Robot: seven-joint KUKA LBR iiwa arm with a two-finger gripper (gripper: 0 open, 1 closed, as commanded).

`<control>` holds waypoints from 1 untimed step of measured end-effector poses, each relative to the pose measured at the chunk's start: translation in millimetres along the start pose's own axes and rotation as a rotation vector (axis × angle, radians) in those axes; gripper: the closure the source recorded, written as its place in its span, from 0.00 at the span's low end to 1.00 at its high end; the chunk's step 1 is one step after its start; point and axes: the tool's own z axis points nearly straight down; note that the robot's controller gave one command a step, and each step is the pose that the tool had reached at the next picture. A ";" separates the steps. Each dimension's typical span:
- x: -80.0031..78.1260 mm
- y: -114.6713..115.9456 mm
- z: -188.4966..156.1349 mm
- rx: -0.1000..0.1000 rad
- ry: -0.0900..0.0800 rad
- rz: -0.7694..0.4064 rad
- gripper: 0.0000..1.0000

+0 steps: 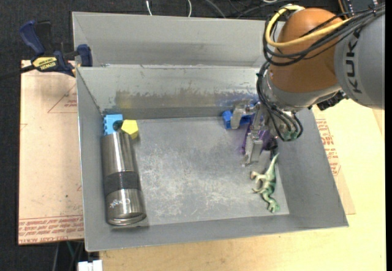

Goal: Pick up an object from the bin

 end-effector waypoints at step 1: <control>-1.6 0.0 -4.1 0.000 -0.008 0.000 0.00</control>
Offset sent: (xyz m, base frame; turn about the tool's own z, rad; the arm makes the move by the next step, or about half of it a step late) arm 0.0540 -0.0852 -0.1439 -0.0273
